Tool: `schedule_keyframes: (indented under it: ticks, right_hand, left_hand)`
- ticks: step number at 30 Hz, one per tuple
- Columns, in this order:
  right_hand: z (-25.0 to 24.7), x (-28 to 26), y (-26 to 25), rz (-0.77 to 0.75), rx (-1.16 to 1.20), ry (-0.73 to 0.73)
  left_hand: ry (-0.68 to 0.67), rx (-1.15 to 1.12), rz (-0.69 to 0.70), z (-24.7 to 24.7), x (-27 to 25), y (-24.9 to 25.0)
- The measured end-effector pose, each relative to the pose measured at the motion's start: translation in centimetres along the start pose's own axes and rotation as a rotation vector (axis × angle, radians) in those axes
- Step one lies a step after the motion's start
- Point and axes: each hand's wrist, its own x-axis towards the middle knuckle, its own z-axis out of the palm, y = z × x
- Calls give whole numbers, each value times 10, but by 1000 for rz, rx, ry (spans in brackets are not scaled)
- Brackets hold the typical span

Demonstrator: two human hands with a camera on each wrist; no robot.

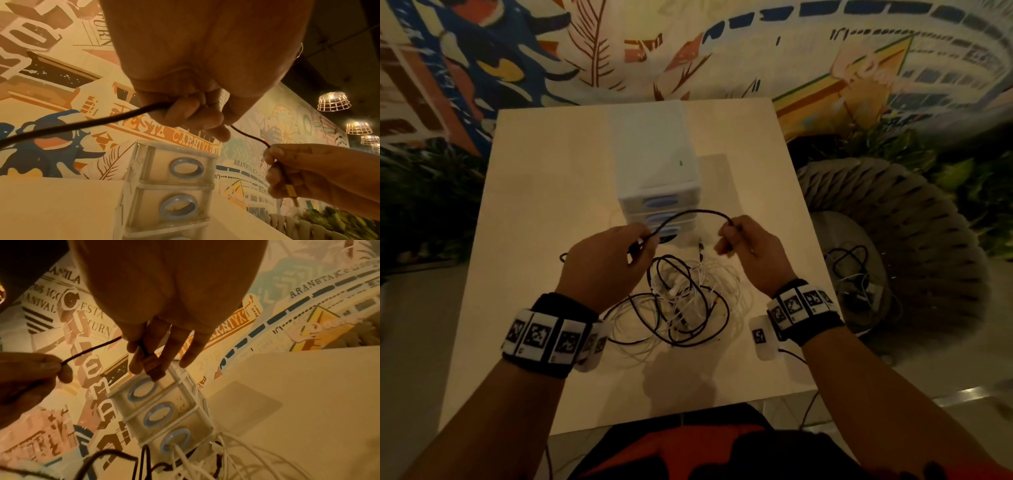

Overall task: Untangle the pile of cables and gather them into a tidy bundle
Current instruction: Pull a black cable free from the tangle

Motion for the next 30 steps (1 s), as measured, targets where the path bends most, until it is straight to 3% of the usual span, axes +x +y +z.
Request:
schedule_keyframes:
  ticks: [4,6,8,15,22,26,28,30]
  right_hand:
    - [-25,7,12,38,31,233]
    - [-44,12,29,72,14,340]
    - [-60,13,48,109,-18,359]
    - [-43,-3,76,169,-291,36]
    - [7,-16,27,164,-257,-31]
    - [17,-40,17,129,-330,-240]
    - [18,-51,33,210,-410,-289]
    - [18,-60,50,386,-529,-397]
  left_hand:
    - [-84,114,-67,1,-4,-22]
    - [-63,139,-86,-1,-5,-34]
    - [-12,106,-114,-5,-7,-44]
    - [158,-267,-229,-44,-5,-34]
    - [264,-517,-295,-70,-2,-14]
    - [310,-618,-381,-73,-5,-23]
    - [330,-672,-410,-76,-7,-25]
    - [344,-717,-423,-83,-10,-24]
